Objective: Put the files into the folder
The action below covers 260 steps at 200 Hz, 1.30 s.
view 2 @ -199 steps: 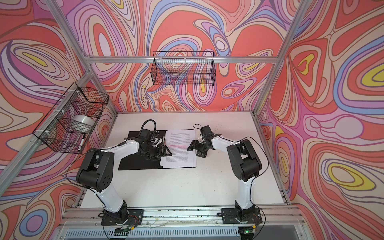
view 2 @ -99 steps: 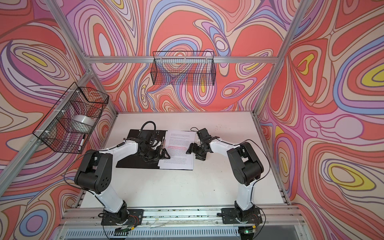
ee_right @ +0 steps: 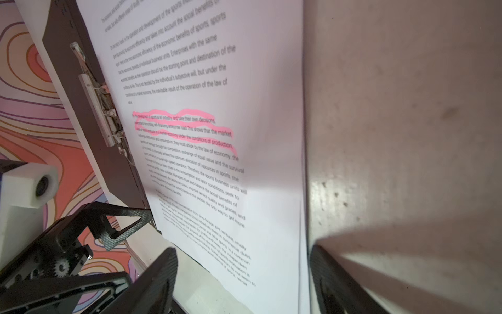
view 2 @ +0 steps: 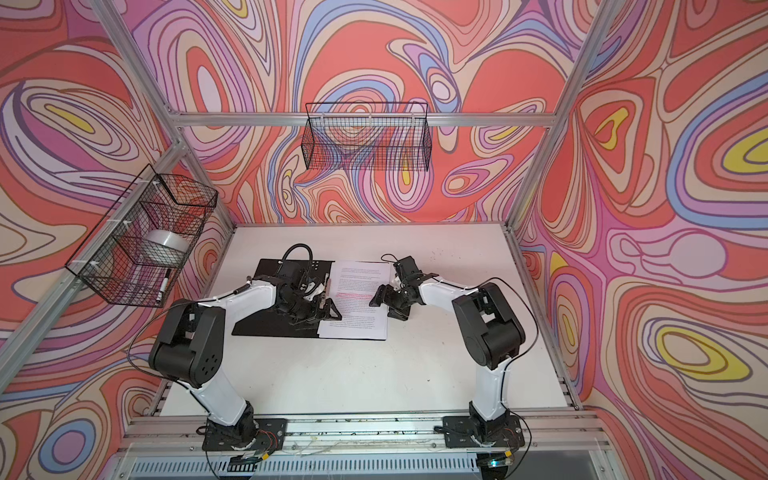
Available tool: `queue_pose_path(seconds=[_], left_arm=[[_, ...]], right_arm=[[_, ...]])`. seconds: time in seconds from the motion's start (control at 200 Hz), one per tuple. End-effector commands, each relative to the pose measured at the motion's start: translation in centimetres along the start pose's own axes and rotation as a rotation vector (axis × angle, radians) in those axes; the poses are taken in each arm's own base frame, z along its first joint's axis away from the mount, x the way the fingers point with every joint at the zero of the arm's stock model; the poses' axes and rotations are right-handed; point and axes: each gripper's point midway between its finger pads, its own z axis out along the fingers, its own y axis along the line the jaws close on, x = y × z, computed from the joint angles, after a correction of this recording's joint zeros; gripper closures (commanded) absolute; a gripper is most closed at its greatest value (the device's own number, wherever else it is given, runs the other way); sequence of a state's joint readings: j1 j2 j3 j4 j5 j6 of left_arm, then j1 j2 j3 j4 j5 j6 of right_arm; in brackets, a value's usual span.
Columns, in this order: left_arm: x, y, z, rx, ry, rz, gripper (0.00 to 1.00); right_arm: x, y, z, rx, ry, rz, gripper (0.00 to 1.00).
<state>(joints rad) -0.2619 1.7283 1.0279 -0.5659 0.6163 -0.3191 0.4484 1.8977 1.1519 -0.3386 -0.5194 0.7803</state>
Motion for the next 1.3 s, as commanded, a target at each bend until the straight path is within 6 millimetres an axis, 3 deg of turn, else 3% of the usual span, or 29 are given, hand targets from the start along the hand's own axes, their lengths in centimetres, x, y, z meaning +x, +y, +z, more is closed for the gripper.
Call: queue_pose_path(seconds=[0.0, 0.13, 0.21, 0.29, 0.396, 0.731, 1.007, 1.297], left_arm=[[0.0, 0.8, -1.3, -0.072, -0.015, 0.062, 0.0], [-1.5, 0.6, -4.5, -0.106, -0.118, 0.122, 0.0], [-3.3, 0.4, -6.9, -0.144, -0.228, 0.159, 0.0], [-5.2, 0.0, -8.6, -0.17, -0.338, 0.203, 0.0], [-7.0, -0.5, -9.1, -0.17, -0.385, 0.219, 0.0], [-10.9, 1.0, -6.1, -0.171, -0.377, 0.16, 0.0], [-13.2, 1.8, -4.2, -0.147, -0.355, 0.133, 0.0], [-13.7, 1.3, -2.4, -0.066, -0.307, 0.118, 0.0]], right_arm=[[0.2, -0.7, 0.5, 0.027, 0.013, 0.008, 0.19], [-1.4, -0.9, -1.5, 0.157, -0.053, -0.055, 0.19], [-3.1, 0.2, -2.5, 0.17, -0.095, -0.099, 0.19], [-4.9, 0.9, -2.6, 0.156, -0.105, -0.107, 0.18], [-7.1, 1.2, -1.7, 0.151, -0.114, -0.113, 0.18], [-12.4, 0.6, -0.5, 0.139, -0.172, -0.108, 0.18], [-13.4, 0.7, 1.2, 0.126, -0.14, -0.13, 0.19], [-13.5, 0.8, 2.3, 0.103, -0.116, -0.117, 0.19]])
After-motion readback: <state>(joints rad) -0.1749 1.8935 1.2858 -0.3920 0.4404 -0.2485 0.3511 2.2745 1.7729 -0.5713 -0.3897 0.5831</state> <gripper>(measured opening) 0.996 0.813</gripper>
